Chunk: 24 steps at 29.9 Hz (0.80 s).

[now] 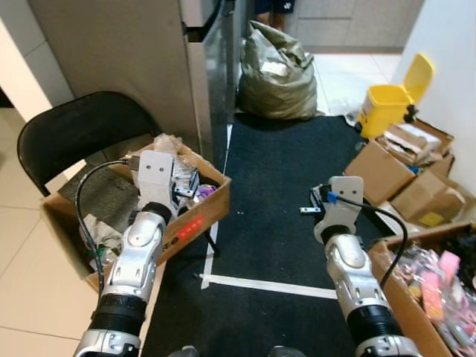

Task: Picking trash to rubbish bin

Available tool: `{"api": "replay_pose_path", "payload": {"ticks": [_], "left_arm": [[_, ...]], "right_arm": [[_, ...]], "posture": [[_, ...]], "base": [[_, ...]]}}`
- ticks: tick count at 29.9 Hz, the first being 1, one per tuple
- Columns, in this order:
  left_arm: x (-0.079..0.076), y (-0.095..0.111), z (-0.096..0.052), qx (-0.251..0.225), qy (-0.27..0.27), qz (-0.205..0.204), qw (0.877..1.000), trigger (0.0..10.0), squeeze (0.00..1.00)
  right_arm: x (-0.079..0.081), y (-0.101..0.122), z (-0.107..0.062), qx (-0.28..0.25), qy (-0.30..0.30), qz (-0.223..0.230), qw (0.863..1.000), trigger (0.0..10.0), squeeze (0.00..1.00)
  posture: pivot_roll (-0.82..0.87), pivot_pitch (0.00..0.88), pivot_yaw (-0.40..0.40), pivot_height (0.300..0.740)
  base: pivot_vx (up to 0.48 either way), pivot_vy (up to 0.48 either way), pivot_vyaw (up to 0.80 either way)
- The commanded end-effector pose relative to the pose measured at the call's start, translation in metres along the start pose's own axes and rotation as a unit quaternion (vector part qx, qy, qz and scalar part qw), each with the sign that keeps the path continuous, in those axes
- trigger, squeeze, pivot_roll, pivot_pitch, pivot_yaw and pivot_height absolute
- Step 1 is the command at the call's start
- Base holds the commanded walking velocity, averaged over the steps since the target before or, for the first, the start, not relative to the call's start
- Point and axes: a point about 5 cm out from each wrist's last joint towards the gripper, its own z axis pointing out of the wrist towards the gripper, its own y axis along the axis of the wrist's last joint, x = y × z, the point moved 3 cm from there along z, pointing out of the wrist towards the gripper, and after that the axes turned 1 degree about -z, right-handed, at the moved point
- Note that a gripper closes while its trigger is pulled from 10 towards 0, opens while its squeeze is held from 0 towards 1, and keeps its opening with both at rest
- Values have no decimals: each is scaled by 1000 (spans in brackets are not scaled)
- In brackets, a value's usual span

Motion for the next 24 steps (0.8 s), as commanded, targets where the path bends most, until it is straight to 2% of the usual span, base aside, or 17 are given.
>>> {"api": "replay_pose_path", "payload": {"ticks": [1,7,24], "left_arm": [[2,-2,-1,4,2,9,1000,10000,0],[2,-2,-1,5,1,7,1000,10000,0],[2,-1,1,1,-1,9,1000,10000,0]], "right_arm": [[1,-6,-1,11,7,-2,1000,10000,0],[6,-5,-1,8,28,9,1000,10000,0],[23,-4,2,12,102,0,995,10000,0]], "posture": [[-40,13,28,740],[-38,6,31,740],[-36,0,22,740]], "base": [[330,0,494],[328,0,498],[326,0,511]]}}
